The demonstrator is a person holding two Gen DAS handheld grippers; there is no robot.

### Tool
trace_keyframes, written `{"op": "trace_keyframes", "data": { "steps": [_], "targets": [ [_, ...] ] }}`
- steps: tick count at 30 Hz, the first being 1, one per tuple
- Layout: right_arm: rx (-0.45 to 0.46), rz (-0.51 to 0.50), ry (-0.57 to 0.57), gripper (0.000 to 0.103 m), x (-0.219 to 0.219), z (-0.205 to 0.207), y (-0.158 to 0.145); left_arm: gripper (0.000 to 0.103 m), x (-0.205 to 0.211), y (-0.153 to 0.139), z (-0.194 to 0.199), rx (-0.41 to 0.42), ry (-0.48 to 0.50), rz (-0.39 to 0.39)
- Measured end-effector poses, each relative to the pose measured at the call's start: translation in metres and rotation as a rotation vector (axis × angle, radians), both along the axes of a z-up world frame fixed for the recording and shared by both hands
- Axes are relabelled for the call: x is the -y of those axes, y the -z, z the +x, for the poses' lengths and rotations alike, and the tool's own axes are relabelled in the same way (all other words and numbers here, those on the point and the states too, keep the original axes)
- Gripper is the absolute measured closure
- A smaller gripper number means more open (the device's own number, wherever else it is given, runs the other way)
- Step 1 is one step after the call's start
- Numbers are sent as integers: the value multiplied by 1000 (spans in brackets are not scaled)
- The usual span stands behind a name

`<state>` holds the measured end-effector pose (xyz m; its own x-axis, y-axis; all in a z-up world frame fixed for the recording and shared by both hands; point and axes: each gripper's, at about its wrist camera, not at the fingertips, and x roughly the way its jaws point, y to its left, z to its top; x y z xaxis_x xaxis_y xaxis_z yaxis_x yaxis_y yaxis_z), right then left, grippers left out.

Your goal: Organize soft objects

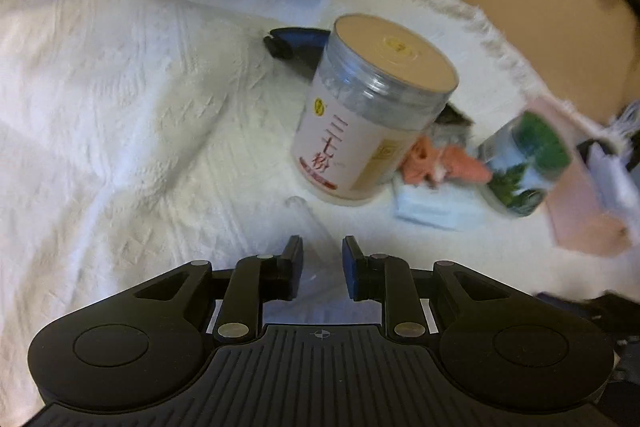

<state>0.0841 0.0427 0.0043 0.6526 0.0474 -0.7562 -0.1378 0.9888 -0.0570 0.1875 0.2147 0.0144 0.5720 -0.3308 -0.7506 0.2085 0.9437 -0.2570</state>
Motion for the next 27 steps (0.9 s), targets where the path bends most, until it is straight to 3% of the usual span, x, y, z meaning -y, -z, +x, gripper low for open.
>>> {"op": "trace_keyframes", "data": {
  "steps": [8, 11, 15, 18, 21, 27],
  "targets": [
    [38, 21, 64, 16, 8, -8, 7, 77, 14, 3, -1, 61, 23, 49],
    [10, 78, 99, 7, 18, -6, 10, 77, 16, 3, -3, 73, 49, 74],
    [-39, 70, 45, 0, 16, -1, 10, 77, 17, 3, -6, 84, 61, 89],
    [-83, 65, 12, 2, 16, 7, 8, 82, 14, 3, -5, 68, 57, 67],
    [-106, 59, -13, 23, 18, 18, -3, 86, 4, 2, -6, 53, 38, 36],
    [46, 70, -104, 23, 15, 51, -85, 88, -25, -6, -11, 72, -1, 16]
  ]
}}
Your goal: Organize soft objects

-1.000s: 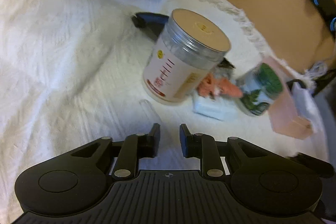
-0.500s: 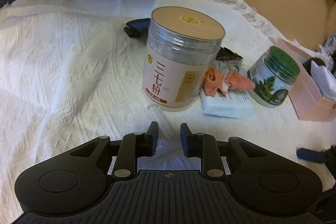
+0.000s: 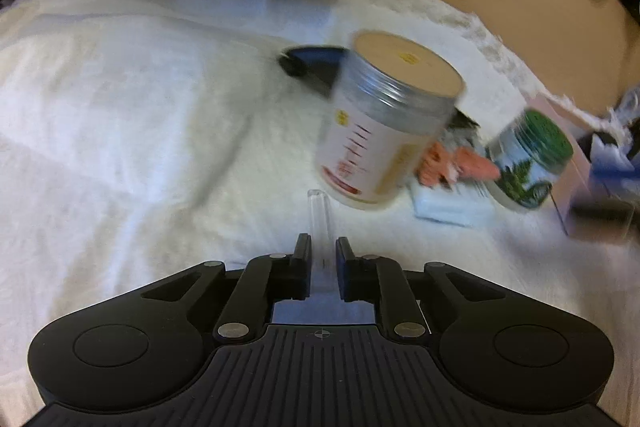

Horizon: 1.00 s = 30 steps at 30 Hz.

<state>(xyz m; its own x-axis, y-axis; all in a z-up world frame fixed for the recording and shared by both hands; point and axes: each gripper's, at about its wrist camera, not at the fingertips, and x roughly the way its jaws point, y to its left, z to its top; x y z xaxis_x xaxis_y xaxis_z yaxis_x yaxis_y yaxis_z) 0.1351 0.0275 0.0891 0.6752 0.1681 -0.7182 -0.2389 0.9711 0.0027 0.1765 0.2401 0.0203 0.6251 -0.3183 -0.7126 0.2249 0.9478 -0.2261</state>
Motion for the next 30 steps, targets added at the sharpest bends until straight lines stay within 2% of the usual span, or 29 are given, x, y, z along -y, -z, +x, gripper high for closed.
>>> {"op": "trace_keyframes", "data": {
  "steps": [3, 5, 7, 9, 11, 14, 16, 17, 19, 23, 25, 30],
  "targets": [
    [9, -13, -86, 23, -13, 48, -44, 88, -21, -6, 4, 27, -44, -32],
    [-51, -28, -123, 23, -30, 94, -61, 88, -34, -11, 7, 50, -83, -57],
    [-139, -47, -138, 23, -54, 145, -63, 88, -45, -14, 14, 67, -116, -86],
    [-230, -82, -167, 23, -82, 190, -51, 88, -55, -15, 19, 80, -148, -105],
    [-312, -146, -187, 23, -113, 230, -25, 88, -63, -13, 24, 79, -181, -116],
    [-419, -264, -170, 37, -140, 262, 17, 88, -68, -7, 25, 68, -209, -120],
    [-465, -288, -166, 48, -142, 273, 35, 88, -70, -5, 25, 66, -211, -119],
    [-471, -277, -159, 51, -139, 275, 37, 88, -70, -5, 25, 66, -211, -121],
    [-473, -239, -147, 64, -123, 276, 33, 88, -69, -6, 25, 61, -211, -114],
    [-427, -168, -104, 66, -72, 266, 7, 88, -71, -7, 27, 51, -204, -104],
    [-419, -127, -61, 70, -45, 261, -1, 88, -73, -7, 29, 44, -203, -104],
    [-448, -55, -14, 70, -7, 257, 12, 88, -68, -6, 32, 49, -207, -99]
  ]
}}
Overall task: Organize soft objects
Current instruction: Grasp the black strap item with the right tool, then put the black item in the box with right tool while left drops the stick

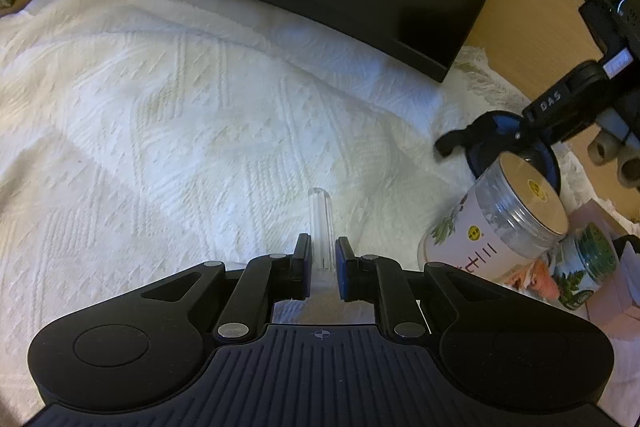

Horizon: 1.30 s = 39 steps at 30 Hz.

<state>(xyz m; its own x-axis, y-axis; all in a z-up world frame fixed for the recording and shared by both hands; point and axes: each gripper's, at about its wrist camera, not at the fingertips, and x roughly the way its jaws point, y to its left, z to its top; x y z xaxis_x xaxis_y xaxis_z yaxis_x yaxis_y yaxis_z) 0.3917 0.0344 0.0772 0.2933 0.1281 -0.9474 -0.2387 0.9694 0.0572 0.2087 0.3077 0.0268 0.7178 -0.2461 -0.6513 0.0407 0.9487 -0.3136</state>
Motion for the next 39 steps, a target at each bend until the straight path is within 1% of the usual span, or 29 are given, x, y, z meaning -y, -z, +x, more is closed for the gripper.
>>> {"op": "trace_keyframes", "data": {
  "steps": [2, 3, 4, 7, 12, 15, 19, 23, 25, 29, 33, 36, 39],
  "targets": [
    [-4, 21, -6, 75, -2, -2, 9, 88, 2, -1, -1, 5, 5, 11],
    [-5, 37, -11, 81, -2, -4, 11, 88, 3, -2, -2, 8, 10, 15],
    [-4, 56, -14, 84, -7, -4, 14, 88, 3, -2, -3, 10, 17, 15],
    [35, 69, -27, 86, -12, -14, 9, 88, 5, -3, -3, 8, 50, 8],
    [109, 133, -35, 87, -8, -36, -27, 88, 10, -7, 2, -2, 93, -8],
    [153, 167, -41, 87, -3, -55, -55, 88, 10, -18, 5, 5, 93, -17],
    [195, 235, -24, 87, 3, -81, -87, 88, 6, -46, 11, 42, 88, -32],
    [233, 299, 6, 87, 11, -108, -112, 88, 9, -78, 13, 97, 110, -30],
    [257, 316, 11, 87, 18, -122, -121, 88, 15, -93, 16, 117, 121, -42],
    [302, 324, 44, 87, 40, -153, -144, 88, 41, -119, 22, 151, 188, -76],
    [358, 324, 99, 87, 75, -182, -159, 88, 85, -139, 24, 181, 293, -76],
    [400, 311, 158, 87, 107, -203, -162, 88, 122, -147, 24, 195, 380, -71],
    [420, 306, 226, 87, 139, -223, -159, 88, 166, -148, 21, 178, 495, -73]
  ]
}}
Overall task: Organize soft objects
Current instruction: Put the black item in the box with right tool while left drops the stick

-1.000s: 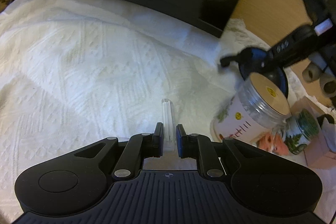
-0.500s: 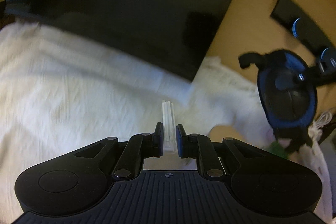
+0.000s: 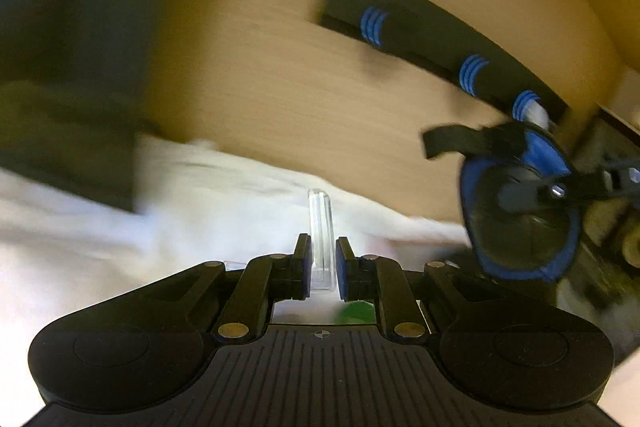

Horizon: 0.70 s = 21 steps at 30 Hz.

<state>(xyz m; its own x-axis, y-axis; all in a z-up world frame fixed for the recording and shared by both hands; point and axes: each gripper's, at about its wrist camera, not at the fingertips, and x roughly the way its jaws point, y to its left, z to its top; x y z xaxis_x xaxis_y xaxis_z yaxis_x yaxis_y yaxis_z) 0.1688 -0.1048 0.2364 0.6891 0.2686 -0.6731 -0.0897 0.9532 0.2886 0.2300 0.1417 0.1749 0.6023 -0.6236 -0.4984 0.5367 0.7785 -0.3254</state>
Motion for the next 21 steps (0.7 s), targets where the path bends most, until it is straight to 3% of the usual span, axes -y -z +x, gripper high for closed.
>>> {"op": "trace_keyframes", "data": {
  "steps": [5, 10, 16, 21],
  "targets": [
    [-18, -8, 142, 87, 52, -24, 12, 88, 73, 7, -8, -27, 170, 4],
    [-36, -28, 254, 87, 92, -41, 24, 88, 127, 18, -13, -40, 282, 34],
    [-70, -1, 333, 87, 130, -42, 43, 88, 165, 37, -27, -74, 368, 68],
    [-115, 48, 351, 87, 153, -35, 69, 88, 187, 53, -17, -114, 360, 92]
  ]
}}
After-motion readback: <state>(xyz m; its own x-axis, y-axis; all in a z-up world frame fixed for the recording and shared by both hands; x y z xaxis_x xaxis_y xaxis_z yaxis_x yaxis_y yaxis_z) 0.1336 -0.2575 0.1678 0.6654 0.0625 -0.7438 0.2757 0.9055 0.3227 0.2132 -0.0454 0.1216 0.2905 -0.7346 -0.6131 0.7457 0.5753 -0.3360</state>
